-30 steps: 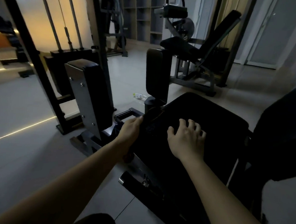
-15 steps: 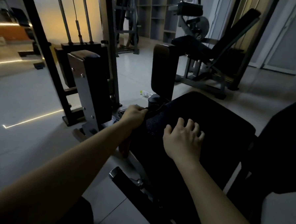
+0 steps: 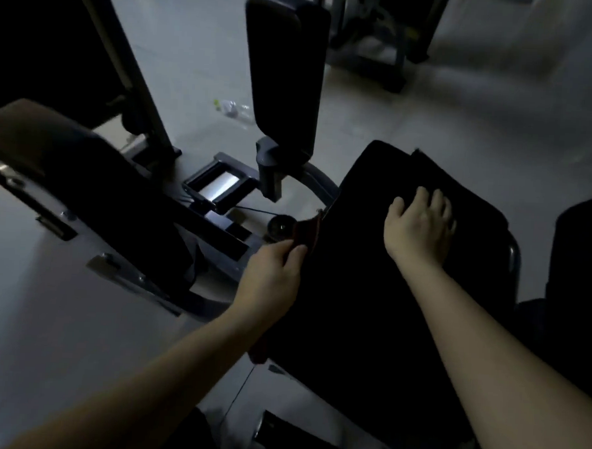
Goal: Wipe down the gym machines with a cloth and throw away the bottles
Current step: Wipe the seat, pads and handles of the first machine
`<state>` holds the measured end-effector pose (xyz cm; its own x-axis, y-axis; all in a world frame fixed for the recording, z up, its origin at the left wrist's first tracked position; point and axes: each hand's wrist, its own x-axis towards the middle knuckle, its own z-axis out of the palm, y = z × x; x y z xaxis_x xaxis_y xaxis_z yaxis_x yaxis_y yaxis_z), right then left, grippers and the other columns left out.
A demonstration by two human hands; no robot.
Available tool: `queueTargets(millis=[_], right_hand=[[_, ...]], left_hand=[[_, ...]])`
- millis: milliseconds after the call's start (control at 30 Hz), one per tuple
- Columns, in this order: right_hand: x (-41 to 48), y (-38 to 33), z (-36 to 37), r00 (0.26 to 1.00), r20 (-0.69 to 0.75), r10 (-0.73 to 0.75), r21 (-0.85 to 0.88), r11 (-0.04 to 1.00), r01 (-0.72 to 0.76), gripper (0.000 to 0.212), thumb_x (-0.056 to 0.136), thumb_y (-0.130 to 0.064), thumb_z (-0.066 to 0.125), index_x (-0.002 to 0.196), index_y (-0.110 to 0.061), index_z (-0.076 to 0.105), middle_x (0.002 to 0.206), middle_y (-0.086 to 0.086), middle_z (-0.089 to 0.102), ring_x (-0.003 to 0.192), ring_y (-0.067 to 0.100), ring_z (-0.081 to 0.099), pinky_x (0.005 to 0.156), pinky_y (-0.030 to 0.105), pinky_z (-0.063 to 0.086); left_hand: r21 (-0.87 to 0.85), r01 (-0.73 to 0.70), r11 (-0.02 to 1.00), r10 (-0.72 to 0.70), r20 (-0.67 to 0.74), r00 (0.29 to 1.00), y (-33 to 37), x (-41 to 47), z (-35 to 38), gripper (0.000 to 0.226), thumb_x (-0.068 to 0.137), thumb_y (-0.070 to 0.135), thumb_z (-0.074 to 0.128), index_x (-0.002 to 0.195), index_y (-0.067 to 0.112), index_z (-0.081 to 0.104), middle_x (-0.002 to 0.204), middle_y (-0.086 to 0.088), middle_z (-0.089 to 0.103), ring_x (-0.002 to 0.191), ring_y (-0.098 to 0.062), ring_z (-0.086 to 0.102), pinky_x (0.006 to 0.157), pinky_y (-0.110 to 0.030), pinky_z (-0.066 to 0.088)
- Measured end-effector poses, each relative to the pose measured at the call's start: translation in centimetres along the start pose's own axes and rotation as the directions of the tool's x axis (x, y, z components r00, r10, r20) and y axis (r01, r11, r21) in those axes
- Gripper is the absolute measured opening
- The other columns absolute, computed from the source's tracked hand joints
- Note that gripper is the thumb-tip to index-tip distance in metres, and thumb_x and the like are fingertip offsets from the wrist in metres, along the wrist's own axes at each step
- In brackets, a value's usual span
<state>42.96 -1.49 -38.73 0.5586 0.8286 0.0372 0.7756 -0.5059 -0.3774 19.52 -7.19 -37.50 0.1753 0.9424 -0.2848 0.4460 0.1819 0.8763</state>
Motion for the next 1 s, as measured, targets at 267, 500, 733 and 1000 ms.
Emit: queueTargets(millis=[267, 500, 733, 1000], right_hand=[[0.1, -0.2, 0.7, 0.996, -0.087, 0.036, -0.061, 0.997, -0.042, 0.057, 0.094, -0.048, 0.040, 0.143, -0.021, 0.045, 0.156, 0.006, 0.036, 0.145, 0.027, 0.029, 0.115, 0.051, 0.024], [-0.1, -0.9, 0.6, 0.997, -0.059, 0.048, -0.111, 0.992, -0.054, 0.056, 0.094, -0.044, 0.038, 0.144, -0.019, 0.042, 0.157, 0.008, 0.034, 0.145, 0.028, 0.028, 0.115, 0.050, 0.025], [0.2, -0.9, 0.6, 0.997, -0.039, 0.061, -0.108, 0.992, -0.065, 0.055, 0.093, -0.043, 0.039, 0.143, -0.020, 0.040, 0.157, 0.009, 0.033, 0.144, 0.028, 0.028, 0.113, 0.049, 0.025], [0.2, -0.9, 0.1, 0.997, 0.036, 0.069, -0.136, 0.989, -0.064, 0.057, 0.094, -0.041, 0.042, 0.145, -0.017, 0.038, 0.159, 0.011, 0.028, 0.147, 0.029, 0.024, 0.113, 0.051, 0.027]], left_hand=[[-0.093, 0.042, 0.995, -0.028, 0.148, 0.989, 1.7, 3.4, -0.1, 0.028, 0.108, 0.032, 0.045, 0.126, 0.027, 0.067, 0.107, 0.011, 0.073, 0.094, -0.005, 0.066, 0.075, -0.022, 0.048], [-0.130, 0.126, 0.983, -0.114, 0.100, 0.988, 1.7, -0.1, -0.4, 0.025, 0.109, 0.027, 0.042, 0.117, 0.032, 0.066, 0.114, 0.014, 0.066, 0.107, -0.002, 0.061, 0.087, -0.025, 0.047], [0.002, 0.088, 0.996, -0.088, 0.121, 0.989, 4.7, 9.1, 2.3, 0.033, 0.110, 0.035, 0.036, 0.093, 0.019, 0.059, 0.090, 0.004, 0.062, 0.082, -0.009, 0.060, 0.069, -0.030, 0.038], [0.029, 0.113, 0.993, -0.115, 0.104, 0.988, 3.0, 0.1, -0.5, 0.022, 0.108, 0.032, 0.039, 0.117, 0.042, 0.057, 0.110, 0.021, 0.061, 0.104, -0.001, 0.060, 0.084, -0.014, 0.041]])
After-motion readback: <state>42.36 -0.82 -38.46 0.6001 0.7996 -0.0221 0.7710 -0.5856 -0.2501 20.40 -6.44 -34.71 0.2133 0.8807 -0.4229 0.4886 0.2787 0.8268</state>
